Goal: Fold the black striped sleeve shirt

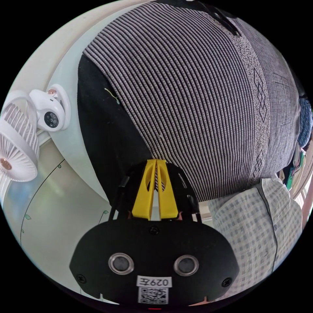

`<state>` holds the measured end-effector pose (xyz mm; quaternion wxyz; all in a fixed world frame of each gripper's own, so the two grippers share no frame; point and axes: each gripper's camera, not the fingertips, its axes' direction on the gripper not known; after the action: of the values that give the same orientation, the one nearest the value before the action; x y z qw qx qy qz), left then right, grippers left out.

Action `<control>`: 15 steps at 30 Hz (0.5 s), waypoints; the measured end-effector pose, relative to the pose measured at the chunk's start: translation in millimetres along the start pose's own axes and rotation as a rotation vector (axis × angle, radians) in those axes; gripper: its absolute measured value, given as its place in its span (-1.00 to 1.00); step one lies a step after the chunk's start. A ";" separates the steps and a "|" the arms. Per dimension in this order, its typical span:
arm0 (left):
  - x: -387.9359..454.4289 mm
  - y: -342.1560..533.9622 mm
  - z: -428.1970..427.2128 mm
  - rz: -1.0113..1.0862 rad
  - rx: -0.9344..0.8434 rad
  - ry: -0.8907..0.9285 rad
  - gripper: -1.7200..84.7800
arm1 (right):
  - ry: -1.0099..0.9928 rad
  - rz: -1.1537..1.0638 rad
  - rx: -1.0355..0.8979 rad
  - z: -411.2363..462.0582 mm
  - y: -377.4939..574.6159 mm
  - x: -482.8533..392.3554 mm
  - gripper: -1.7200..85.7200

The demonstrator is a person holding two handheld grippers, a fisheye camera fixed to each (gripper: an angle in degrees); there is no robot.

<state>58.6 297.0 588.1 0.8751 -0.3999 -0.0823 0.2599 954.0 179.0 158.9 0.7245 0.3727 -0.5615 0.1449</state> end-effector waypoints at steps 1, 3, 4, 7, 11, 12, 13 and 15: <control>0.9 1.4 0.5 -0.001 0.005 0.001 -0.98 | -0.007 -0.077 -0.032 1.9 4.9 -25.0 -0.94; 5.4 6.2 2.5 -0.007 0.020 0.001 -0.98 | 0.025 -0.438 -0.226 26.5 54.9 -136.0 -0.94; 7.0 7.2 2.9 -0.007 0.023 -0.002 -0.98 | 0.041 -0.524 -0.283 35.8 75.3 -160.5 -0.93; 17.2 11.2 5.2 -0.006 0.023 -0.030 -0.98 | 0.118 -0.748 -0.572 91.1 193.7 -222.4 -0.91; 36.7 21.0 8.5 0.014 0.042 -0.104 -0.98 | 0.058 -0.711 -0.977 136.9 317.8 -196.1 -0.81; 41.1 26.1 9.5 0.015 0.059 -0.119 -0.98 | 0.052 -0.677 -1.009 133.0 330.6 -185.4 -0.79; 42.9 28.9 9.9 0.015 0.069 -0.124 -0.98 | 0.070 -0.674 -1.009 128.9 334.5 -181.4 -0.78; 47.6 41.6 11.6 0.009 0.119 -0.130 -0.98 | 0.231 -0.701 -0.960 110.3 338.4 -172.6 -0.74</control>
<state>78.9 352.1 561.9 0.8888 -0.3300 -0.1218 0.2938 607.0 367.8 137.6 0.8726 0.1489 -0.3254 -0.3324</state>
